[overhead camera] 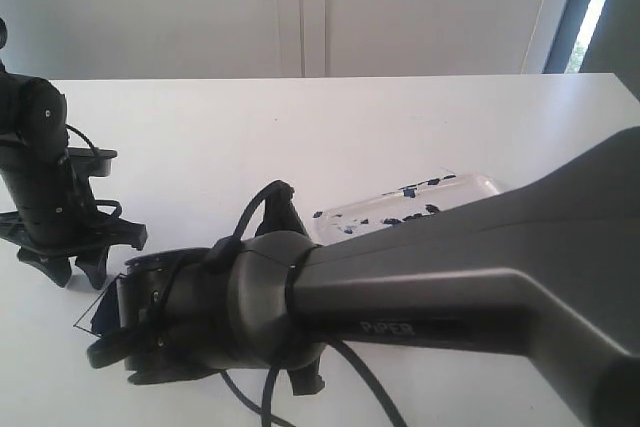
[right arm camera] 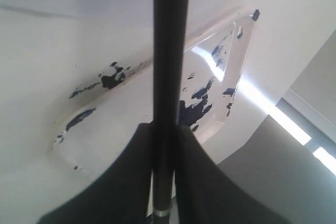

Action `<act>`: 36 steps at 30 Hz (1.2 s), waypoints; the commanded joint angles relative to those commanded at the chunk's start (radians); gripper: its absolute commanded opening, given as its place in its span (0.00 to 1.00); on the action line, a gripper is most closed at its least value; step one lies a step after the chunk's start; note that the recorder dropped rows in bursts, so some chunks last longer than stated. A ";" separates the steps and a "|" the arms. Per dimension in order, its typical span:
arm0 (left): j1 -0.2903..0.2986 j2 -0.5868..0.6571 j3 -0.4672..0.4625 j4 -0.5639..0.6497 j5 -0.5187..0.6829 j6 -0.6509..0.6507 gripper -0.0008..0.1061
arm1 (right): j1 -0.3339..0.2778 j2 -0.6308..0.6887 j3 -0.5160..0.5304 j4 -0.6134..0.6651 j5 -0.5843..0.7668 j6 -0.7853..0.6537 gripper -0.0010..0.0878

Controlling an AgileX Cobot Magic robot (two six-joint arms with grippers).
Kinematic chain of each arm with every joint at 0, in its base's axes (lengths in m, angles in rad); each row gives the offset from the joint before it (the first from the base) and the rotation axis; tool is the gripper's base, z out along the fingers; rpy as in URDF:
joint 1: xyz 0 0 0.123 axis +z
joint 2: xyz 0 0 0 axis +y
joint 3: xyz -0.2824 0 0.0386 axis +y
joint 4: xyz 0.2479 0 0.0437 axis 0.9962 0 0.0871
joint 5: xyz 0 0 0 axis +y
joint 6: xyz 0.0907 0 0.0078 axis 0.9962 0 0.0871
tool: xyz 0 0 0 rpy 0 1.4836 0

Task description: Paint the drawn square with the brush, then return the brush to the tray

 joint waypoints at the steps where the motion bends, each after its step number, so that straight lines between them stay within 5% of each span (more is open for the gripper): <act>1: 0.000 0.000 0.000 0.000 -0.002 0.000 0.46 | -0.011 0.000 0.000 0.000 0.000 0.000 0.01; 7: 0.000 0.000 0.000 -0.002 -0.002 0.000 0.46 | -0.027 0.000 -0.002 -0.037 0.000 0.043 0.01; 21: 0.000 0.000 0.000 -0.032 -0.032 0.000 0.46 | 0.109 0.000 -0.048 -0.019 0.000 0.041 0.01; 36: 0.000 0.000 0.000 -0.058 -0.036 0.002 0.46 | 0.110 0.084 -0.123 -0.021 0.000 0.009 0.01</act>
